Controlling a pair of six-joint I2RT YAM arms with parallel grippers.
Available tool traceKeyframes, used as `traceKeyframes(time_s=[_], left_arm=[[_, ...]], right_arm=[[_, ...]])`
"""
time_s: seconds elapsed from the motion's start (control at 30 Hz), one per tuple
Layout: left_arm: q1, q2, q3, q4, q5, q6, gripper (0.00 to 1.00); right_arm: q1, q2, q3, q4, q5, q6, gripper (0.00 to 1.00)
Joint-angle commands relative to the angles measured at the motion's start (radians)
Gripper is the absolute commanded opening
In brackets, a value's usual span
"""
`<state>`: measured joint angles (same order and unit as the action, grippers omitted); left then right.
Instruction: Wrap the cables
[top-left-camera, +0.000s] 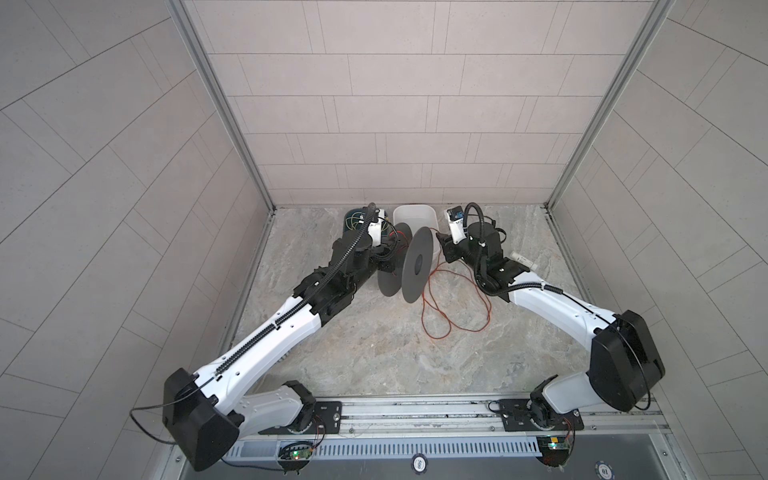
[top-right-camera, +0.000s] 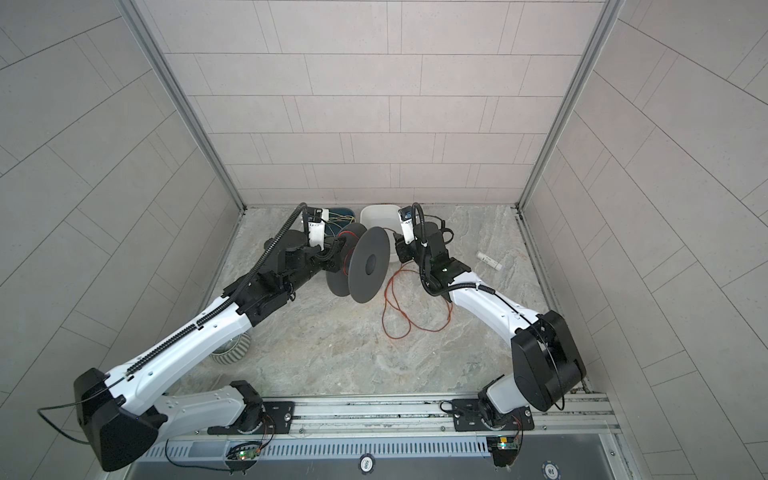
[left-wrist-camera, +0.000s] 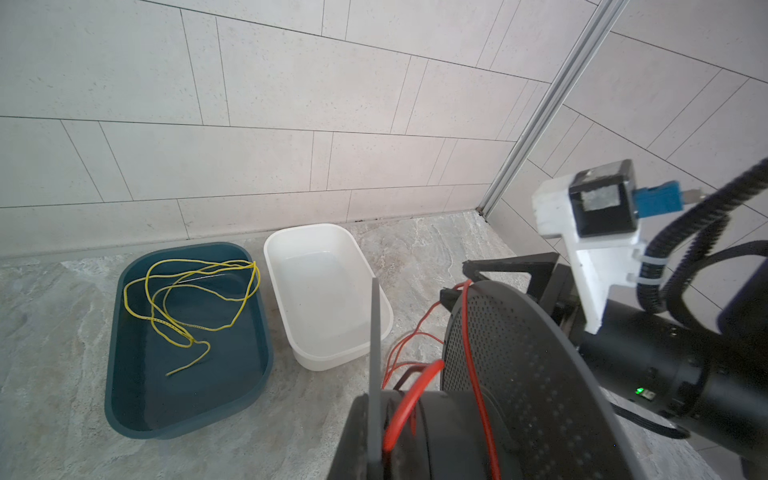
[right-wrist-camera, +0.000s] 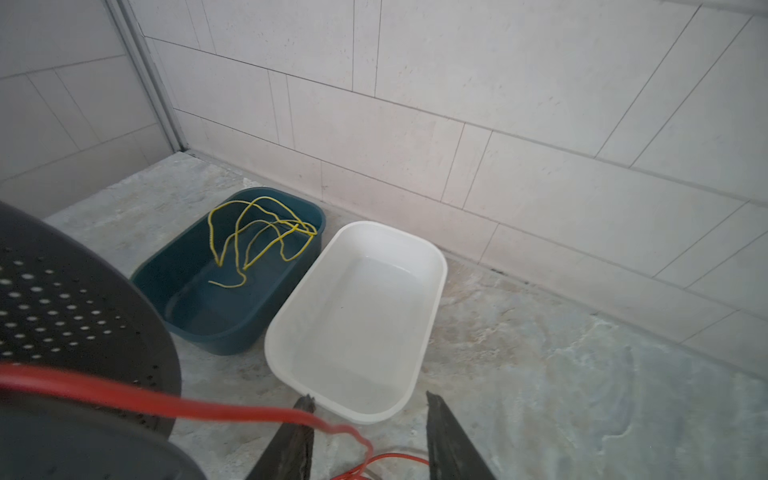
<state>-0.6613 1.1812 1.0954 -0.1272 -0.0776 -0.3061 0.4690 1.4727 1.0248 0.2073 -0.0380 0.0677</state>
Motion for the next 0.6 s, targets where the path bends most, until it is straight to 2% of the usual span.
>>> traceKeyframes(time_s=[0.0,0.1,0.33,0.4,0.57], left_arm=[[0.002,-0.041,0.074,0.022,0.024,-0.031,0.00],[0.002,-0.038,0.103,-0.006,0.032,-0.037,0.00],[0.008,-0.023,0.190,-0.065,0.063,-0.052,0.00],[0.015,-0.020,0.217,-0.088,0.065,-0.050,0.00],[0.029,-0.012,0.261,-0.114,0.087,-0.080,0.00]], right_arm=[[-0.032,0.008,-0.033,0.087,-0.116,0.059,0.51],[-0.043,-0.011,-0.094,0.134,-0.151,0.081,0.55],[-0.044,-0.077,-0.250,0.216,-0.133,0.084,0.72],[-0.047,-0.090,-0.308,0.288,-0.151,0.107,0.77],[-0.047,-0.069,-0.366,0.358,-0.184,0.103,0.77]])
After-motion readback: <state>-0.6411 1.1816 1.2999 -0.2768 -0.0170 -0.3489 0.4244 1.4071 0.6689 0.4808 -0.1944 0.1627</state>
